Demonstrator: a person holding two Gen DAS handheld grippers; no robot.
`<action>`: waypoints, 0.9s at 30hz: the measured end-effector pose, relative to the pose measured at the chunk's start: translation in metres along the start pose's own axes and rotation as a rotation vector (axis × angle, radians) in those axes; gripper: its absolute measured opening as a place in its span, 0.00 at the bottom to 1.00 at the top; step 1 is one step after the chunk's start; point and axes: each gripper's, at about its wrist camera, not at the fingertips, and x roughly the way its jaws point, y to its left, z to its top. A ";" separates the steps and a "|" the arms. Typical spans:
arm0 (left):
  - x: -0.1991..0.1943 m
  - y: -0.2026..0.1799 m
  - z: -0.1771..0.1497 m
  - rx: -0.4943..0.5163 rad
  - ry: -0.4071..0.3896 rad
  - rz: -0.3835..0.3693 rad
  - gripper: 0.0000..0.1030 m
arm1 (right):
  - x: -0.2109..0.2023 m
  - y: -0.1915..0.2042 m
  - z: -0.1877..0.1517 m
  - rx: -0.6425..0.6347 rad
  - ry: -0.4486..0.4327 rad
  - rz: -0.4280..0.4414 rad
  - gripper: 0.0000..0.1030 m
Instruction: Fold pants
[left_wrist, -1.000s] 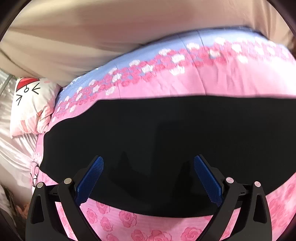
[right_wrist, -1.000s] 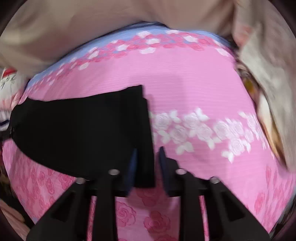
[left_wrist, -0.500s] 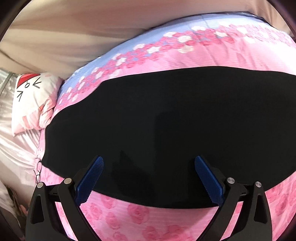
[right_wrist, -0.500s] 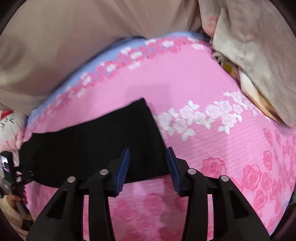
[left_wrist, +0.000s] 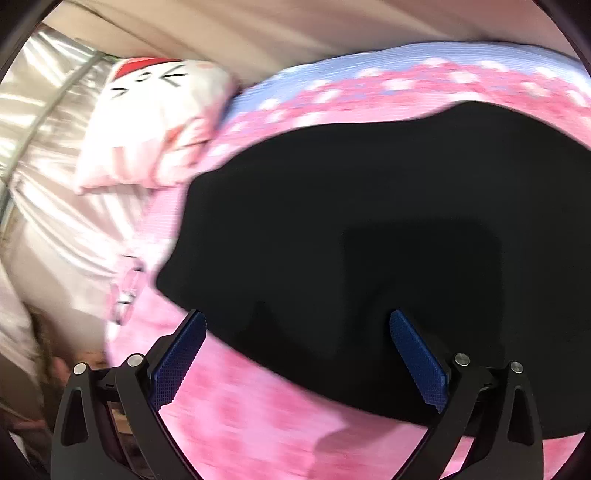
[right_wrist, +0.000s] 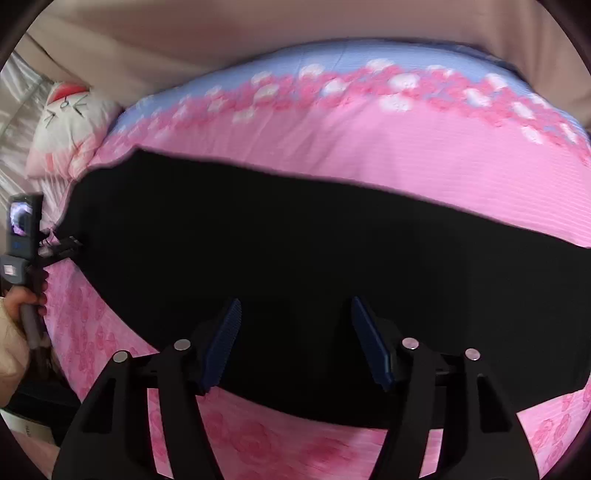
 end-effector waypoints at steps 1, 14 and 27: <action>0.002 0.014 0.000 -0.019 -0.014 0.026 0.95 | 0.001 0.018 0.011 -0.036 -0.029 0.035 0.59; 0.104 0.136 -0.011 -0.162 0.047 0.013 0.95 | 0.242 0.350 0.138 -0.478 0.127 0.207 0.52; 0.108 0.129 0.018 -0.040 0.014 -0.005 0.95 | 0.179 0.302 0.113 -0.306 -0.043 0.177 0.53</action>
